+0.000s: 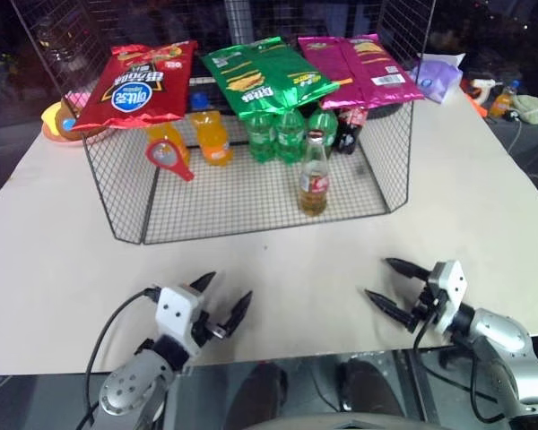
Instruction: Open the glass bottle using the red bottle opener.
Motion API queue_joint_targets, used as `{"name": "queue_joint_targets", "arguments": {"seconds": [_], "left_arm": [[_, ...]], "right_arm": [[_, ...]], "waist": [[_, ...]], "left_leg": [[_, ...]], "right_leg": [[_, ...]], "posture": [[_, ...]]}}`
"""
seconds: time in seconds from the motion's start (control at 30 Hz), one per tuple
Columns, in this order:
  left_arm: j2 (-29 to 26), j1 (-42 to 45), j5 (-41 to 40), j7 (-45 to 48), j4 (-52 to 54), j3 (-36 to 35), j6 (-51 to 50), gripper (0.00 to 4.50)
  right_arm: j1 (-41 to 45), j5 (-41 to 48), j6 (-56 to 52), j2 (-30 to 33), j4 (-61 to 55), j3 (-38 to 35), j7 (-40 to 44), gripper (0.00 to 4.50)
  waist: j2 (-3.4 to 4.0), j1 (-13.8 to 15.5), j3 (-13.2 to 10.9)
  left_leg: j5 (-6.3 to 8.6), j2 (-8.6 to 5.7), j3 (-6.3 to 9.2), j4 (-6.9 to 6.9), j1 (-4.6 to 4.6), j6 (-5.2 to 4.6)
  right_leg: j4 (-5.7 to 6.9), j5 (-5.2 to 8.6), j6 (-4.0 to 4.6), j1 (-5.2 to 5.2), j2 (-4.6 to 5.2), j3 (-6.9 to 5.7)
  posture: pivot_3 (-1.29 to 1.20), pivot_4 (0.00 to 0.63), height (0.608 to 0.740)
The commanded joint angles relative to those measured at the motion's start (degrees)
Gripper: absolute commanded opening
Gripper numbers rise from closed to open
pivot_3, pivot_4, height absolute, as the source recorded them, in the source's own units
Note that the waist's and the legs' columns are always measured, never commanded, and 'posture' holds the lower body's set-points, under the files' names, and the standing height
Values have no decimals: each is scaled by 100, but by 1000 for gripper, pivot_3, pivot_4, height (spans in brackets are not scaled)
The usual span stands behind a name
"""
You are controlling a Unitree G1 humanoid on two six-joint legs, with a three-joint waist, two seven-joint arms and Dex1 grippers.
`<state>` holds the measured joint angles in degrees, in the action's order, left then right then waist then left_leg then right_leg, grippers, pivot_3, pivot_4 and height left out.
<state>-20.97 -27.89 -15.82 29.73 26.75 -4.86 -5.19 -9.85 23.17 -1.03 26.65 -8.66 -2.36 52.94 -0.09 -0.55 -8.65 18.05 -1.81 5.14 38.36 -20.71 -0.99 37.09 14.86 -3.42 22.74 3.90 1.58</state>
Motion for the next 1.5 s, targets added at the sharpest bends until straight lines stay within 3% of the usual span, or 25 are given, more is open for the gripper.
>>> {"name": "queue_joint_targets", "arguments": {"seconds": [0.03, 0.9, 1.5], "left_arm": [[-69, -27, -57, 56, 245, -21, 7, 4500], [-137, 405, -122, 96, -29, -176, -17, 4500], [-218, 3417, -491, -670, -1057, -886, -756, 4500]], "right_arm": [[-53, 67, 56, 68, -181, -118, -6, 4451], [233, 154, 281, 105, -21, -89, 158, 4451], [1282, 940, -736, -389, -2450, 406, -839, 4451]], "waist": [[0, 0, 0], [0, 1, 0], [-5, 10, 1]], "left_leg": [[0, 0, 0, 0, 0, 0], [-11, 1, -1, 1, 1, 19], [-16, -5, 8, 7, -1, 28]], "right_leg": [[0, 0, 0, 0, 0, 0], [1, 0, 0, 0, -20, 1], [11, -1, -1, 3, -26, -6]], "posture": [[0, 150, 740], [0, 150, 740], [0, 150, 740]]}}
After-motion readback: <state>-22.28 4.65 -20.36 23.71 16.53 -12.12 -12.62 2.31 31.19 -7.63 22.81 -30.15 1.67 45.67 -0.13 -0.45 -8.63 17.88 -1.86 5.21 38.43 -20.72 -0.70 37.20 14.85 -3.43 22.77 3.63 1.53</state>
